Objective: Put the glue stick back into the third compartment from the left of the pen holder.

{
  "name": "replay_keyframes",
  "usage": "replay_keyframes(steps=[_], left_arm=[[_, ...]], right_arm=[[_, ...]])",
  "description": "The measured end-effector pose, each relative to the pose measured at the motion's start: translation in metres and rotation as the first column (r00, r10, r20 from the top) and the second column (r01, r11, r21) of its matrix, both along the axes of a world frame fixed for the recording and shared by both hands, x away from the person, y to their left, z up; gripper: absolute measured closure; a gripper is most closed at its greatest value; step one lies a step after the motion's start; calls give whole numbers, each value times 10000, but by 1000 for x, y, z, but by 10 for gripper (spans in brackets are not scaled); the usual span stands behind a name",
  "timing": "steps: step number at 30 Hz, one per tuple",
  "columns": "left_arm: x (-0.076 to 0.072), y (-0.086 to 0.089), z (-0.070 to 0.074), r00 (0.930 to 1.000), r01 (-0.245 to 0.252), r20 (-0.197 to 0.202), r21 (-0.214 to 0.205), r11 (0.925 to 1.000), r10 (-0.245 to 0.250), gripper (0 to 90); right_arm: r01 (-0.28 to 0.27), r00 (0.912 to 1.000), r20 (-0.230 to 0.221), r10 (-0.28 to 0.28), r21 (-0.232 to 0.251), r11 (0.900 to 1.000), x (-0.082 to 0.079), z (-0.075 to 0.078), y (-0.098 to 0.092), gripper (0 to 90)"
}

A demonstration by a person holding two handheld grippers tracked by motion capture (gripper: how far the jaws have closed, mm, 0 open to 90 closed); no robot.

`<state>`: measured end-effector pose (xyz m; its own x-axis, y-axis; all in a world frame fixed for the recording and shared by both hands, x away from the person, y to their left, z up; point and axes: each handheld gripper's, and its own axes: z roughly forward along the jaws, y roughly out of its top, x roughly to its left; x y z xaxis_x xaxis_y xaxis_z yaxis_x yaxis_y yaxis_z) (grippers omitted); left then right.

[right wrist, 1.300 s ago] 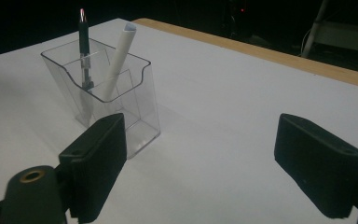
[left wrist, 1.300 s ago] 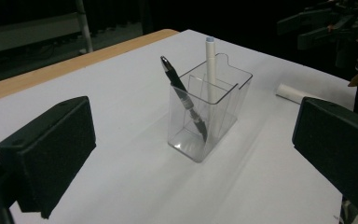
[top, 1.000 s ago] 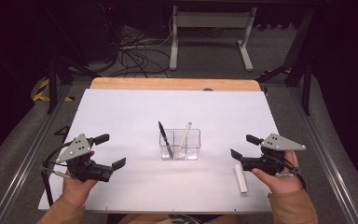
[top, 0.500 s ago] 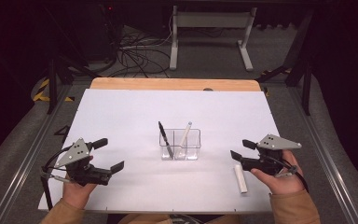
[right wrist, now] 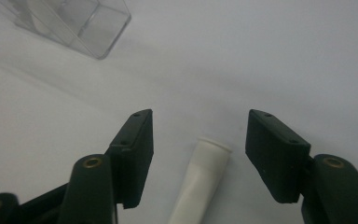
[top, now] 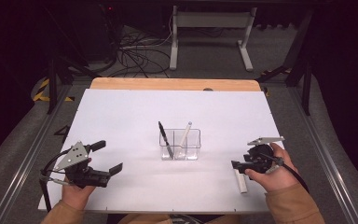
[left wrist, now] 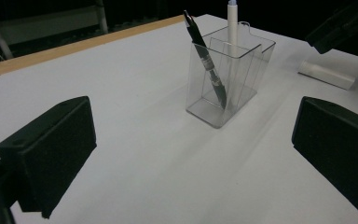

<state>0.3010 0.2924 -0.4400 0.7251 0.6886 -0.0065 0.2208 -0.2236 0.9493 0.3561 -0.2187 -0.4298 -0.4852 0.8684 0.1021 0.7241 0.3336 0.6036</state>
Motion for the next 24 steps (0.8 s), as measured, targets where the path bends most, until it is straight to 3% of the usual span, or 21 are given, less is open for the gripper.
replay_keyframes(steps=[3, 8, 12, 23, 24], left_arm=[[0, 0, -1, 10000, 14, 10, 124, 9999, -15, 6], [0, -1, -1, 10000, 32, 7, 166, 9999, -32, 6], [-1, -2, -2, 10000, 27, -32, 123, 9999, -26, 6], [0, -3, -3, 10000, 8, -83, 191, 9998, -6, 7], [0, -3, -3, 10000, 24, -73, 228, 9997, -22, 7]], right_arm=[[521, 9946, -894, -532, -139, 9985, 3, 0, 1, 457], [1269, 9725, -1879, -1379, -696, 9895, 8, -3, 4, 494], [1557, 9582, -2272, -1738, -953, 9832, 11, -4, 6, 520], [2075, 9027, -3457, -2560, -1711, 9631, 19, -12, 17, 569], [2038, 9028, -3460, -2554, -1787, 9626, 20, -13, 18, 571]])
